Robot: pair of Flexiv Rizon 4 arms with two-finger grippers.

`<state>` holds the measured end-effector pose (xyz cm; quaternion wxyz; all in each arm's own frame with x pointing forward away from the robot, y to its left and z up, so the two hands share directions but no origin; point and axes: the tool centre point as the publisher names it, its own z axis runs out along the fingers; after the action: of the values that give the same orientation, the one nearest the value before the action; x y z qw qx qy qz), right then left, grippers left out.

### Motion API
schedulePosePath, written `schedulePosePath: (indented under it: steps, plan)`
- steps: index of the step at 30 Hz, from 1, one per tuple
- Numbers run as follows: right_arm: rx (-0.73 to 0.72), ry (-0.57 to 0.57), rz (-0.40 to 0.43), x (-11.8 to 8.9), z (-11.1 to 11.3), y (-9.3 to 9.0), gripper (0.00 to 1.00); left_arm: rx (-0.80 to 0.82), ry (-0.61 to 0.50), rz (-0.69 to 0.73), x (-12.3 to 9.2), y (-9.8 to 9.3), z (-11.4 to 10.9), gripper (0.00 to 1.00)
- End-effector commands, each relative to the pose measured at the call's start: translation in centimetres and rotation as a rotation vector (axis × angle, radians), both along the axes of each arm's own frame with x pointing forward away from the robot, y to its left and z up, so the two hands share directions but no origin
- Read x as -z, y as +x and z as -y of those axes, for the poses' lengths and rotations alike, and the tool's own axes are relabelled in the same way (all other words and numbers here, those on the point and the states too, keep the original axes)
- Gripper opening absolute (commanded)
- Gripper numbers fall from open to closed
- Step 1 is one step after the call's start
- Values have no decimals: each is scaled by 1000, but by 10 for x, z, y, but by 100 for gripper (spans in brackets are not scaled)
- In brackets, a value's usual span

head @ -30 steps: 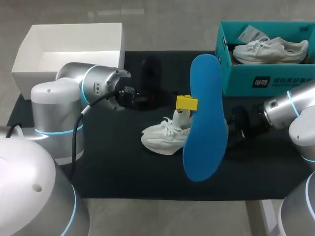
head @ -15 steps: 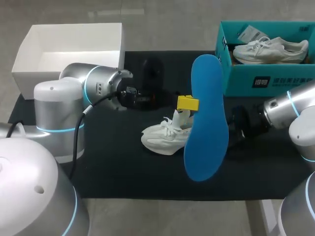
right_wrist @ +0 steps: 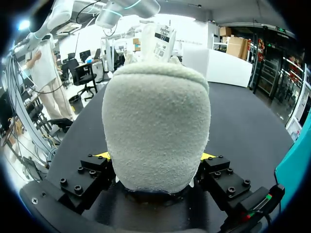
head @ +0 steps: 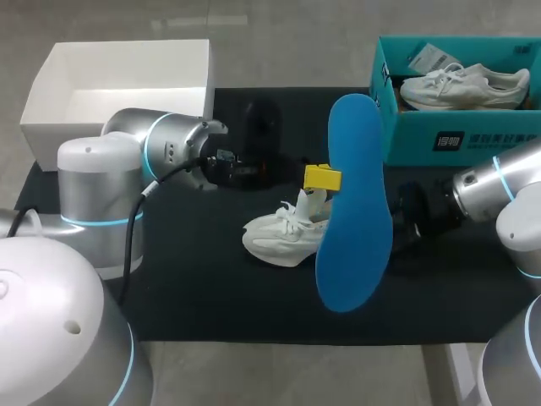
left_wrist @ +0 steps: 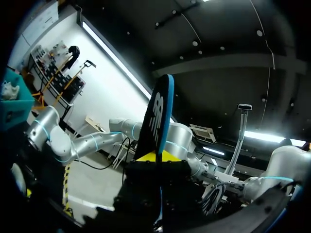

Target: Take the shoe out of the shoebox, open the shoe tongue, remove and reinsert the insole, then place the shoe into the shoebox

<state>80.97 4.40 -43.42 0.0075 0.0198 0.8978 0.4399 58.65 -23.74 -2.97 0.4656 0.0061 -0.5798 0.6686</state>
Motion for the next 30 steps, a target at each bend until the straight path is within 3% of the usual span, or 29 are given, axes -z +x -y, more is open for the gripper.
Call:
schedulePosePath:
  steps: [1, 24, 25, 26, 27, 30]
  plan:
    - [1, -2, 1, 3, -2, 0, 0, 2, -3, -1, 1, 1, 1, 0]
    - [3, -19, -1, 3, -5, 0, 0, 2, -3, -1, 1, 1, 1, 0]
    - [4, -19, -4, 4, -7, 1, 17, 2, -3, -1, 1, 1, 1, 0]
    - [5, -34, -7, 4, -9, 1, 44, 2, -3, -1, 1, 1, 1, 0]
    - [2, -47, -4, 3, -11, 1, 100, 2, -3, -1, 1, 1, 1, 0]
    - [15, -81, -2, 2, -12, 1, 100, 2, -3, -1, 1, 1, 1, 0]
